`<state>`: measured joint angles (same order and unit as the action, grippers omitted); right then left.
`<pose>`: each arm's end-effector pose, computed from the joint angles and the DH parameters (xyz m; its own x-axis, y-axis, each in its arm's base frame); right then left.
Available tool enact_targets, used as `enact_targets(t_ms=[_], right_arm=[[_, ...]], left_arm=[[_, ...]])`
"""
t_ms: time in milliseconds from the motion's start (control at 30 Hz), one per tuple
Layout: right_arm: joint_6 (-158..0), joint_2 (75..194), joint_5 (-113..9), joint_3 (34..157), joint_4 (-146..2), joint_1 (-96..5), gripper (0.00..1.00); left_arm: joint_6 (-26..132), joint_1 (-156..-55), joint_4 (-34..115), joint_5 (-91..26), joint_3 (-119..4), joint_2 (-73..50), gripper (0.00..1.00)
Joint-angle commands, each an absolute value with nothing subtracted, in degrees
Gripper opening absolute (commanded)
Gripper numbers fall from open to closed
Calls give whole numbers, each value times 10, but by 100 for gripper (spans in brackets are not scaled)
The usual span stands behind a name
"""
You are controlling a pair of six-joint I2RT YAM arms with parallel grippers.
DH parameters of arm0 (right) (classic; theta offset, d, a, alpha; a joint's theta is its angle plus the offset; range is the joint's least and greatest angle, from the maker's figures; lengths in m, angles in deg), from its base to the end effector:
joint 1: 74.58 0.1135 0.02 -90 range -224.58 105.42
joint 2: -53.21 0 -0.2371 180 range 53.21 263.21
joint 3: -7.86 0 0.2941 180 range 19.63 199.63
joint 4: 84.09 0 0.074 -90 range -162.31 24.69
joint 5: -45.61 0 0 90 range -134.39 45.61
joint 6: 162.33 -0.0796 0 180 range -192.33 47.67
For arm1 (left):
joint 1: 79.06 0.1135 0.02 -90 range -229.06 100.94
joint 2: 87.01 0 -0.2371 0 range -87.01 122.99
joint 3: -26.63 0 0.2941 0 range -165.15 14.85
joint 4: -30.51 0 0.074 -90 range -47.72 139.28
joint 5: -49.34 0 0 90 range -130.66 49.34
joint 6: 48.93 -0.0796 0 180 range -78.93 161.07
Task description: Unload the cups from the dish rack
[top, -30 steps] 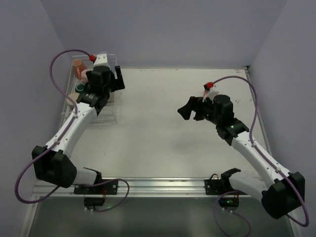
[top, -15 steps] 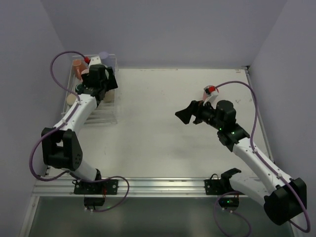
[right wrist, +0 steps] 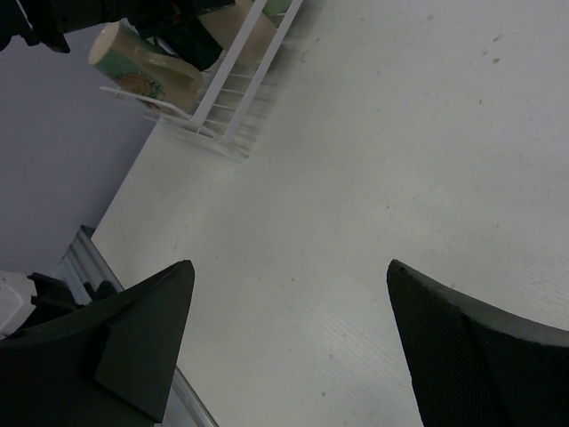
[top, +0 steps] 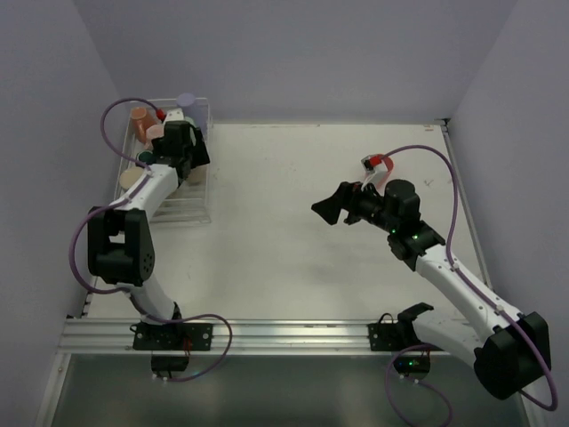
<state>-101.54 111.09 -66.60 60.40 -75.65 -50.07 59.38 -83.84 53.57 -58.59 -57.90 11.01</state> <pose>0.2880 0.1644 0.2518 -0.5396 0.2505 -0.8038 -0.5210 0.6505 0.5526 0.4598 -0.0139 0.1905 -0.5109 -0.2572 -0.8203 -0.3451 0.9353 -0.0783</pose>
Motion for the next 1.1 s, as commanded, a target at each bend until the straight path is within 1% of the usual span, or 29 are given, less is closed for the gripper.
enact_targets(t_ms=[0, 100, 167, 200, 267, 300, 400, 500, 667, 733, 800, 833, 867, 933, 967, 1033, 1067], right_arm=[[-1018, 1117, -678, 605, -783, -494, 91], [-1016, 1122, -678, 607, -783, -491, 91], [-1015, 1123, -677, 607, -783, -490, 91], [-1015, 1123, -676, 608, -781, -490, 91], [-1015, 1121, -674, 607, -781, -488, 91], [-1014, 1121, -674, 606, -781, -488, 91], [-1019, 1124, -680, 609, -783, -484, 91], [-1027, 1130, -681, 615, -786, -474, 91], [-1054, 1153, -664, 637, -803, -434, 91], [-1069, 1171, -650, 653, -828, -402, 91], [-1105, 1183, -634, 664, -863, -376, 91], [-1141, 1192, -633, 662, -885, -369, 91], [-1162, 1196, -634, 660, -939, -358, 91], [-1199, 1208, -645, 650, -1007, -348, 91], [-1221, 1218, -643, 646, -1067, -337, 91], [-1239, 1229, -646, 652, -1096, -333, 91], [-1248, 1234, -646, 656, -1115, -328, 91]], left_arm=[[577, -833, 485, -567, -597, 122, 86], [574, -832, 480, -565, -602, 134, 78], [571, -832, 476, -565, -604, 140, 75], [569, -832, 475, -567, -605, 140, 70], [560, -832, 469, -570, -603, 136, 63], [558, -832, 468, -576, -603, 134, 58], [550, -832, 473, -585, -597, 105, 51], [552, -831, 475, -594, -584, 70, 48], [580, -832, 479, -579, -528, -52, 46], [597, -833, 478, -549, -508, -108, 44], [614, -833, 484, -497, -479, -146, 43], [640, -833, 484, -474, -466, -184, 42], [653, -833, 482, -417, -440, -205, 41], [698, -834, 470, -351, -416, -259, 40], [729, -834, 451, -291, -388, -297, 40], [765, -834, 434, -242, -361, -334, 39], [781, -834, 418, -197, -336, -351, 39]])
